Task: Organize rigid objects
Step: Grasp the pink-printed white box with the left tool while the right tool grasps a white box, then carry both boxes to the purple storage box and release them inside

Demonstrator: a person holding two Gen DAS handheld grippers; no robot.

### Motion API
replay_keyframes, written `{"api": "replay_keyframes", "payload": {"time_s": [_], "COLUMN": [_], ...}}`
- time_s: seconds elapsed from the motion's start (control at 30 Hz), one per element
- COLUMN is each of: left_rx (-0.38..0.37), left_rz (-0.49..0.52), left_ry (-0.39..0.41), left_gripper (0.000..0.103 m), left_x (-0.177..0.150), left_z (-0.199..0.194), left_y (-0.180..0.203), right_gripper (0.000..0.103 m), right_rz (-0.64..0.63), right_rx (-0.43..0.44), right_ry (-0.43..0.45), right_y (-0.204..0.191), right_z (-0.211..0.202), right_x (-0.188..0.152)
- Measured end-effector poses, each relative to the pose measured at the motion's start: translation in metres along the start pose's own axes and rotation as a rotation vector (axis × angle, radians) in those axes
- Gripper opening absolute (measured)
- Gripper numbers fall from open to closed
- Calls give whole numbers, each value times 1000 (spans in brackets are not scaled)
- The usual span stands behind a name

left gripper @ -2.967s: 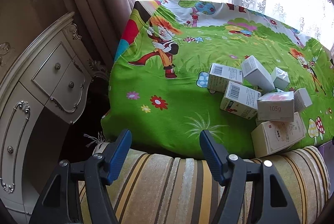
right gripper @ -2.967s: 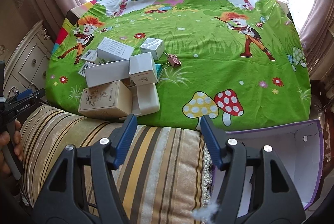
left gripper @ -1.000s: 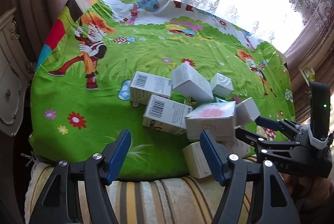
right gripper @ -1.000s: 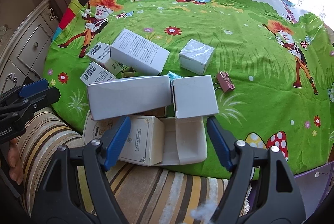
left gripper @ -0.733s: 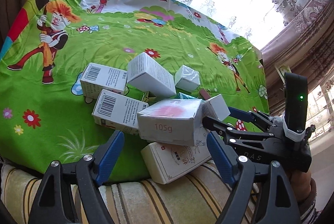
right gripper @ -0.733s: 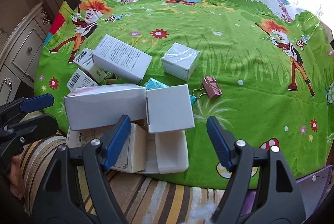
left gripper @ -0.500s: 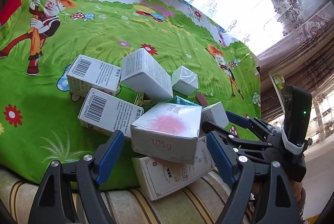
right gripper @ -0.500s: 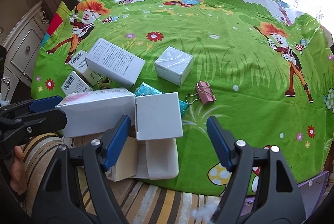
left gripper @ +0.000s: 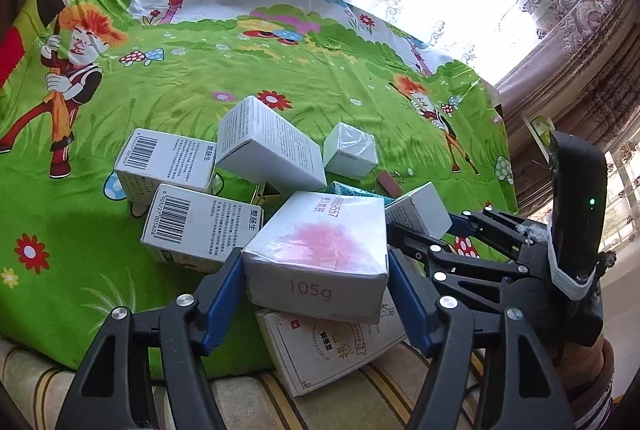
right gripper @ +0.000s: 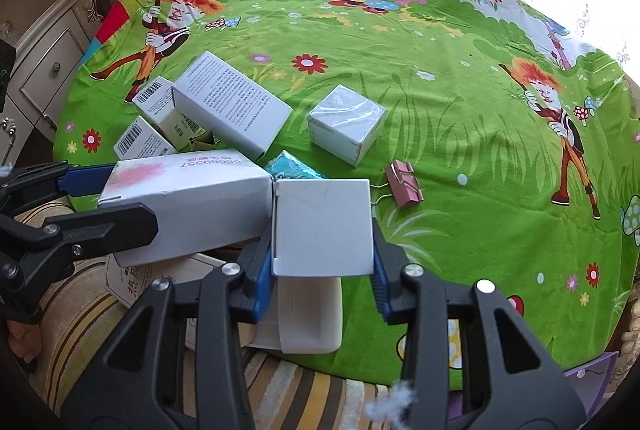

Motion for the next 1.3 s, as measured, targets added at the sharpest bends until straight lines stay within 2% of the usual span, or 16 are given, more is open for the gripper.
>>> {"api": "replay_keyframes", "payload": {"time_s": [0.47, 0.67, 1.0, 1.13, 1.3], "left_rx": [178, 174, 209, 196, 136], "left_rz": [141, 162, 244, 278, 310], "left_ry": [131, 153, 165, 160, 130], "left_gripper": [69, 69, 69, 70, 70], "left_x": [-17, -33, -66, -79, -95], "left_z": [-37, -49, -59, -62, -62], "left_y": [29, 46, 86, 103, 126], "right_gripper": [44, 44, 44, 44, 44], "right_rz": [54, 94, 171, 206, 244], "right_rx": [-20, -23, -52, -66, -94], "right_ry": [57, 81, 107, 112, 120], "right_y": [4, 9, 24, 32, 42], "right_z": [-35, -59, -101, -118, -138], "right_x": [-16, -36, -82, -104, -130]}}
Point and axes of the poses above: each gripper's, at about its wrist camera, not at the fingertips, and z roughly the way its jaws point, y to its right, x to its top, the point moved 2 cm from there along z, roughly the way its jaws point, and after that the axes turned 6 degrees about -z, right-handed, at the moved point
